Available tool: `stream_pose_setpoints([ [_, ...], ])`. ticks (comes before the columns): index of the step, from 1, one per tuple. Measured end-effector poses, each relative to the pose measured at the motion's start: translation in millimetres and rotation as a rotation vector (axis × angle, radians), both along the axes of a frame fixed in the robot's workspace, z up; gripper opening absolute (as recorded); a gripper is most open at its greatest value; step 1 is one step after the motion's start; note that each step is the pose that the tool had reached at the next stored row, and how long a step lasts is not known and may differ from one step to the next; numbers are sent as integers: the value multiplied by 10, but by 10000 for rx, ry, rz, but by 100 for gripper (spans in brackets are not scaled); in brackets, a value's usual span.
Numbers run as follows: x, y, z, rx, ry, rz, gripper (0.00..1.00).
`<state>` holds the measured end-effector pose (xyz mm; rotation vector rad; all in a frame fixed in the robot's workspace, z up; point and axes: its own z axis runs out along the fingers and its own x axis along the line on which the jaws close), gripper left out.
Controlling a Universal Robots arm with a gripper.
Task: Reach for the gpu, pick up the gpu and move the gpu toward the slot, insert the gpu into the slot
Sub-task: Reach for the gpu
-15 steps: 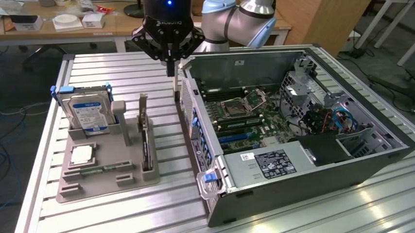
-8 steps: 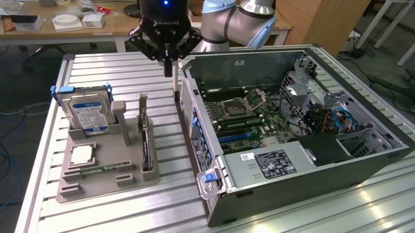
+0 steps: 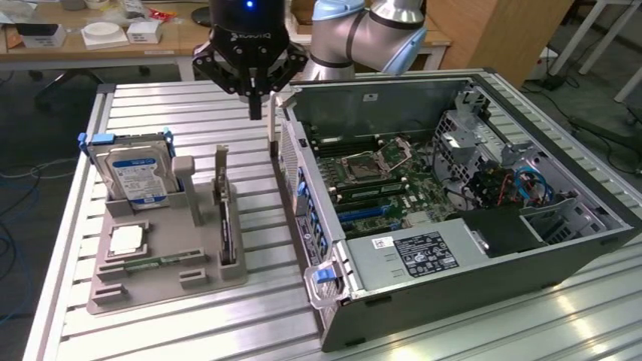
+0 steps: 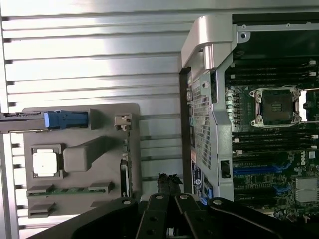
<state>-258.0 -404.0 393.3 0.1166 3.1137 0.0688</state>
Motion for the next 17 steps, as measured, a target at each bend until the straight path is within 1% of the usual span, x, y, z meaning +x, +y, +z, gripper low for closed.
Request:
stream_pose_setpoints([
  [17,-128,-5,0,0,0,0,10],
])
